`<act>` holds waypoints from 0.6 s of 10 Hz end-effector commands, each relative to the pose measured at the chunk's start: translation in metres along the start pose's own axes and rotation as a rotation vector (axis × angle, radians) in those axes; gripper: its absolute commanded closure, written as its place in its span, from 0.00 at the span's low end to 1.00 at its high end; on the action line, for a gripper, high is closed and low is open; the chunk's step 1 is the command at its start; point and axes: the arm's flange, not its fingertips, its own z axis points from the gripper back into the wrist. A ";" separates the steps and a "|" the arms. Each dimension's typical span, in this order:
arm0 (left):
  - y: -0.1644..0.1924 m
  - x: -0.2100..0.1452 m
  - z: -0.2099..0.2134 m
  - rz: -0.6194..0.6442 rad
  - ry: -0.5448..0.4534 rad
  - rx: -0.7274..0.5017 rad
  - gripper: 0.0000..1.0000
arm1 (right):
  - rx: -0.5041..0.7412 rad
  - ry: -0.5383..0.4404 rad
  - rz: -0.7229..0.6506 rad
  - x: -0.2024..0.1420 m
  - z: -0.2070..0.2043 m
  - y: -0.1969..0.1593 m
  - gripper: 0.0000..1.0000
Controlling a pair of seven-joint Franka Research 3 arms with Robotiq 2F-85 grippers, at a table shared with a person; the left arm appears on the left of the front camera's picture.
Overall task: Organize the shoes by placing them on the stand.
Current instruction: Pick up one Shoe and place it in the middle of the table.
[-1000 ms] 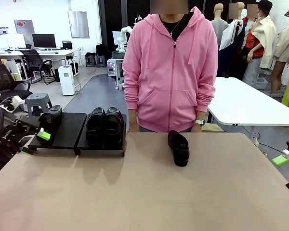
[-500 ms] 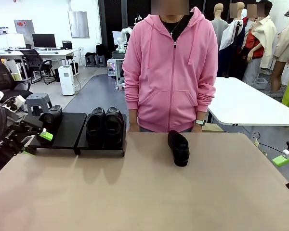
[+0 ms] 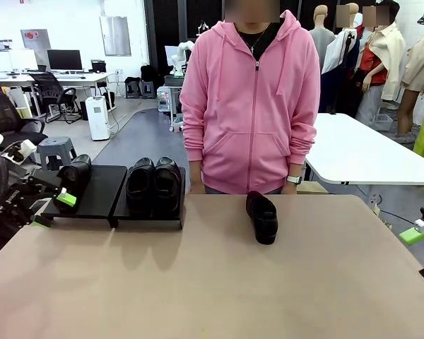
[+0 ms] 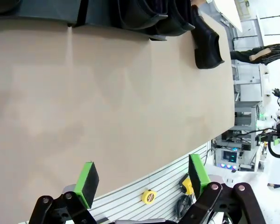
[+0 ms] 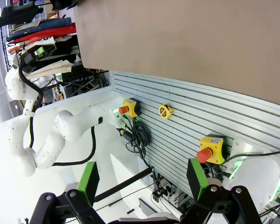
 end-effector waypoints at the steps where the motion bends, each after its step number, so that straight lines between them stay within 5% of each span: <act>1: 0.002 -0.001 0.002 -0.018 0.007 0.005 0.00 | 0.020 -0.010 -0.013 0.001 0.001 0.005 0.00; 5: 0.002 -0.001 0.002 -0.018 0.007 0.005 0.00 | 0.000 0.000 0.000 0.000 0.000 0.000 0.00; 6: 0.002 -0.001 0.002 -0.018 0.007 0.005 0.00 | -0.100 0.068 0.023 0.028 -0.009 0.025 0.00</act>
